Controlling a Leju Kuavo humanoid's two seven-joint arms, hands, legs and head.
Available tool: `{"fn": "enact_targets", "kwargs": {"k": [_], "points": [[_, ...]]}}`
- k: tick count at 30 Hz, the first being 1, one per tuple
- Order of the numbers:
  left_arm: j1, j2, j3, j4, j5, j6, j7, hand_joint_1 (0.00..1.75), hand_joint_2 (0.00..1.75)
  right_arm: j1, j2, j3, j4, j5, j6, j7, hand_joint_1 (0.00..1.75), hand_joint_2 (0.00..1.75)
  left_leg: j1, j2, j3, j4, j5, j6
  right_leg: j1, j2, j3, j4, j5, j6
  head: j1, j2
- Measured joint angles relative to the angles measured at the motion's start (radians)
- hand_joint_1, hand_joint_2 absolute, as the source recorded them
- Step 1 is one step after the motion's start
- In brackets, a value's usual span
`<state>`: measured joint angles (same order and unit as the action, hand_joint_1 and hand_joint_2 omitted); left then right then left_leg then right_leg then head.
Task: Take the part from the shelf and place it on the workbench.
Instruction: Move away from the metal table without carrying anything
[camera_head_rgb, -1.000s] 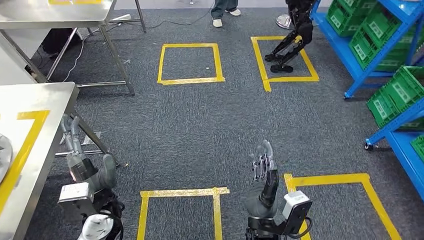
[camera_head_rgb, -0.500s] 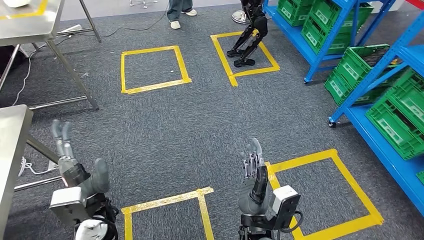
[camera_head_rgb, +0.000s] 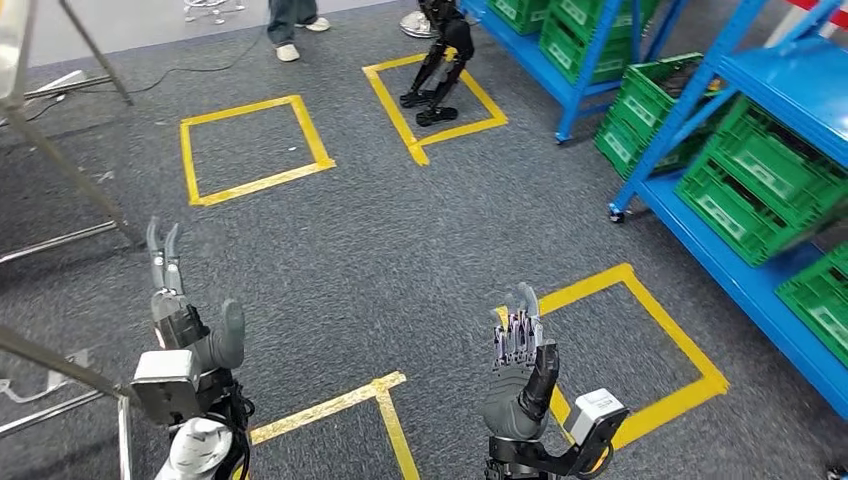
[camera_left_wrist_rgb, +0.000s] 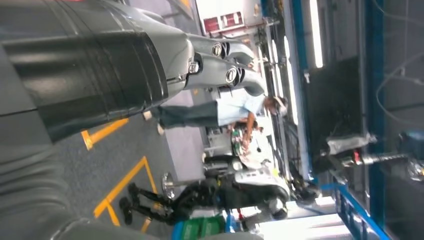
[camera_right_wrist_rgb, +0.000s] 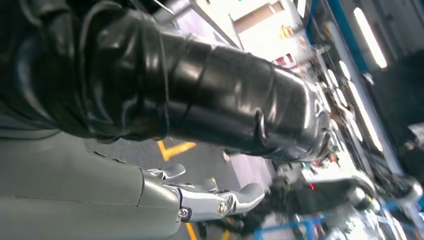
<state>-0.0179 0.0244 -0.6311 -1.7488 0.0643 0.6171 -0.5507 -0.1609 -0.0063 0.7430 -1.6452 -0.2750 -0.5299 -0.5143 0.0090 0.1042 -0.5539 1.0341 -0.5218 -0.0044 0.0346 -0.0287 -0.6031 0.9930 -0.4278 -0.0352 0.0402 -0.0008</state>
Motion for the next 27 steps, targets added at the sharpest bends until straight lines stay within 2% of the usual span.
{"fn": "enact_targets", "kwargs": {"k": [2,3,4,5,6,7,8,9,11,12,13,14,15,16,17,18,19,20,21,22,23,24,25,26,27], "points": [[0.0,0.0,-0.002,-0.002,-0.001,0.0,0.0,0.0,0.0,-0.002,0.005,-0.001,0.003,-0.001,0.002,-0.001,0.0,0.0,0.005,-0.067,-0.048,0.098,-0.045,-0.007,-0.009,0.027,0.011,-0.01,0.006,-0.004,-0.01,0.0],[0.001,0.001,-0.003,-0.003,-0.001,0.0,0.001,0.0,0.0,-0.003,0.007,-0.001,0.005,-0.002,0.003,-0.002,0.0,0.0,0.007,-0.087,-0.083,0.164,-0.068,-0.01,-0.011,0.041,0.011,-0.01,0.007,-0.005,-0.016,0.0],[0.003,0.002,-0.003,-0.003,-0.001,0.0,0.002,0.0,0.0,-0.003,0.009,-0.001,0.008,-0.003,0.003,-0.002,0.0,0.0,0.008,-0.095,-0.116,0.217,-0.081,-0.013,-0.013,0.057,0.011,-0.009,0.006,-0.006,-0.022,0.0],[0.004,0.003,-0.003,-0.002,-0.001,-0.002,0.002,0.0,0.0,-0.003,0.009,-0.002,0.011,-0.004,0.004,-0.003,0.0,0.0,0.01,-0.098,-0.138,0.242,-0.076,-0.016,-0.014,0.074,0.012,-0.008,0.005,-0.004,-0.027,0.0],[0.004,0.004,-0.003,-0.002,-0.001,-0.004,0.004,0.0,0.0,-0.003,0.009,-0.002,0.014,-0.006,0.004,-0.004,0.0,0.0,0.012,-0.1,-0.141,0.229,-0.053,-0.018,-0.017,0.092,0.012,-0.004,0.003,-0.002,-0.03,0.0],[0.004,0.004,-0.003,-0.002,-0.001,-0.008,0.006,0.0,0.0,-0.003,0.009,-0.003,0.016,-0.008,0.004,-0.006,0.0,0.0,0.015,-0.107,-0.127,0.181,-0.016,-0.02,-0.02,0.109,0.012,0.002,-0.001,0.003,-0.032,0.0],[0.004,0.005,-0.003,-0.002,-0.001,-0.011,0.008,0.0,0.0,-0.003,0.009,-0.003,0.018,-0.01,0.004,-0.008,0.0,0.0,0.019,-0.124,-0.101,0.116,0.02,-0.023,-0.024,0.125,0.011,0.009,-0.006,0.009,-0.035,0.0],[0.004,0.005,-0.004,-0.001,-0.001,-0.014,0.01,0.0,0.0,-0.003,0.009,-0.004,0.02,-0.012,0.004,-0.01,0.0,0.0,0.024,-0.151,-0.074,0.055,0.041,-0.026,-0.026,0.14,0.007,0.019,-0.012,0.016,-0.04,0.0],[0.004,0.004,-0.005,-0.001,0.0,-0.018,0.012,0.0,0.0,-0.003,0.009,-0.005,0.023,-0.015,0.003,-0.014,0.0,0.0,0.029,-0.19,-0.04,-0.003,0.047,-0.024,-0.031,0.165,-0.005,0.032,-0.017,0.03,-0.043,0.0],[0.004,0.004,-0.006,-0.001,-0.001,-0.019,0.013,0.0,0.0,-0.002,0.008,-0.006,0.024,-0.015,0.002,-0.016,0.0,0.0,0.027,-0.192,-0.036,-0.007,0.043,-0.019,-0.033,0.178,-0.011,0.033,-0.016,0.036,-0.043,0.0],[0.004,0.003,-0.007,-0.001,-0.002,-0.02,0.013,0.0,0.0,-0.001,0.008,-0.007,0.025,-0.015,0.0,-0.018,0.0,0.0,0.027,-0.179,-0.033,-0.008,0.044,-0.013,-0.036,0.189,-0.019,0.032,-0.013,0.042,-0.042,0.0],[0.002,0.003,-0.007,-0.001,-0.003,-0.022,0.014,0.0,0.0,0.0,0.007,-0.008,0.025,-0.017,-0.001,-0.019,0.0,0.0,0.026,-0.167,-0.03,-0.011,0.046,-0.007,-0.036,0.182,-0.025,0.035,-0.015,0.046,-0.04,0.0],[0.001,0.002,-0.008,-0.001,-0.005,-0.023,0.015,0.0,0.0,0.001,0.006,-0.009,0.026,-0.018,-0.003,-0.021,0.0,0.0,0.026,-0.153,-0.026,-0.015,0.046,-0.001,-0.035,0.159,-0.036,0.052,-0.024,0.05,-0.035,0.0],[0.0,0.001,-0.009,-0.001,-0.007,-0.024,0.017,0.0,0.0,0.0,0.006,-0.01,0.027,-0.021,-0.004,-0.022,0.0,0.0,0.026,-0.139,-0.022,-0.018,0.046,0.004,-0.034,0.124,-0.058,0.09,-0.042,0.053,-0.029,0.0],[0.001,0.0,-0.009,-0.001,-0.009,-0.024,0.019,0.0,0.0,0.0,0.006,-0.011,0.029,-0.023,-0.004,-0.023,0.0,0.0,0.024,-0.125,-0.019,-0.019,0.044,0.009,-0.033,0.084,-0.086,0.146,-0.066,0.056,-0.021,0.0],[0.002,-0.001,-0.01,-0.001,-0.012,-0.025,0.022,0.0,0.0,0.0,0.006,-0.012,0.031,-0.025,-0.004,-0.024,0.0,0.0,0.021,-0.11,-0.018,-0.02,0.041,0.012,-0.034,0.058,-0.121,0.214,-0.091,0.06,-0.013,0.0],[0.002,-0.001,-0.01,-0.001,-0.014,-0.026,0.025,0.0,0.0,0.0,0.006,-0.013,0.034,-0.028,-0.004,-0.025,0.0,0.0,0.018,-0.093,-0.016,-0.019,0.038,0.016,-0.036,0.045,-0.154,0.275,-0.109,0.062,-0.009,0.0],[0.003,-0.001,-0.01,-0.001,-0.015,-0.027,0.028,0.0,0.0,0.001,0.006,-0.014,0.036,-0.03,-0.004,-0.026,0.0,0.0,0.016,-0.078,-0.015,-0.019,0.036,0.017,-0.038,0.04,-0.173,0.307,-0.112,0.062,-0.007,0.0],[0.002,-0.001,-0.01,-0.001,-0.016,-0.029,0.029,0.0,0.0,0.002,0.006,-0.016,0.039,-0.032,-0.004,-0.027,0.0,0.0,0.014,-0.063,-0.012,-0.019,0.033,0.018,-0.038,0.037,-0.173,0.304,-0.099,0.061,-0.003,0.0],[0.002,-0.002,-0.01,-0.001,-0.016,-0.031,0.031,0.0,0.0,0.003,0.006,-0.018,0.04,-0.033,-0.004,-0.029,0.0,0.0,0.012,-0.049,-0.008,-0.019,0.029,0.018,-0.036,0.032,-0.152,0.26,-0.071,0.057,0.0,0.0],[0.001,-0.002,-0.011,-0.001,-0.016,-0.033,0.031,0.0,0.0,0.003,0.006,-0.019,0.041,-0.033,-0.004,-0.031,0.0,0.0,0.01,-0.036,-0.003,-0.019,0.025,0.017,-0.033,0.017,-0.115,0.189,-0.038,0.05,0.004,0.0],[0.0,-0.003,-0.011,-0.001,-0.017,-0.034,0.031,0.0,0.0,0.003,0.006,-0.02,0.042,-0.033,-0.004,-0.032,0.0,0.0,0.007,-0.024,0.002,-0.02,0.021,0.015,-0.025,-0.009,-0.078,0.12,-0.018,0.042,0.006,0.0],[0.0,-0.004,-0.011,-0.001,-0.017,-0.034,0.031,0.0,0.0,0.003,0.007,-0.021,0.042,-0.034,-0.004,-0.033,0.0,0.0,0.005,-0.013,0.005,-0.021,0.018,0.012,-0.017,-0.03,-0.047,0.068,-0.007,0.035,0.007,0.0],[-0.001,-0.004,-0.011,-0.001,-0.016,-0.034,0.031,0.0,0.0,0.003,0.007,-0.022,0.042,-0.035,-0.004,-0.035,0.0,0.0,0.004,-0.003,0.008,-0.021,0.015,0.009,-0.009,-0.044,-0.03,0.039,-0.007,0.029,0.007,0.0],[-0.001,-0.004,-0.011,-0.001,-0.016,-0.034,0.031,0.0,0.0,0.004,0.008,-0.023,0.042,-0.035,-0.004,-0.035,0.0,0.0,0.002,0.008,0.009,-0.023,0.014,0.005,-0.004,-0.045,-0.026,0.033,-0.011,0.025,0.006,0.0]]}}
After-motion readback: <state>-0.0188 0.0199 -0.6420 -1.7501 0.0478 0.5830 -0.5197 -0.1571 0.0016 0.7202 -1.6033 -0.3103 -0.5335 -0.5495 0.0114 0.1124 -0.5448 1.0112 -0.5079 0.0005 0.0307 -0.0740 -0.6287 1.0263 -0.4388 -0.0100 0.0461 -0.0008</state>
